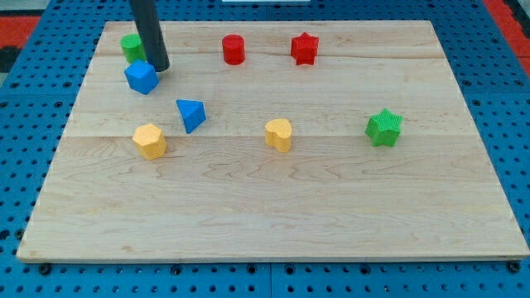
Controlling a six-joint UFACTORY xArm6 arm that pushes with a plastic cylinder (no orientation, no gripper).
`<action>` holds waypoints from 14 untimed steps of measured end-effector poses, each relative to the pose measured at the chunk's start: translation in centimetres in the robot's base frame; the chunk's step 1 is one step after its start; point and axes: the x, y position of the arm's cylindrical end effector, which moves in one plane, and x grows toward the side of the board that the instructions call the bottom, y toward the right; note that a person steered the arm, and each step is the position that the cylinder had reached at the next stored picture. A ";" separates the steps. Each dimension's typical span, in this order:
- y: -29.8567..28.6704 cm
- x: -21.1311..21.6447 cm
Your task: Push the green circle parallel to the red circle
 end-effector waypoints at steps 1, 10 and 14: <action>1.2 -0.3; -6.3 -1.7; -2.1 0.5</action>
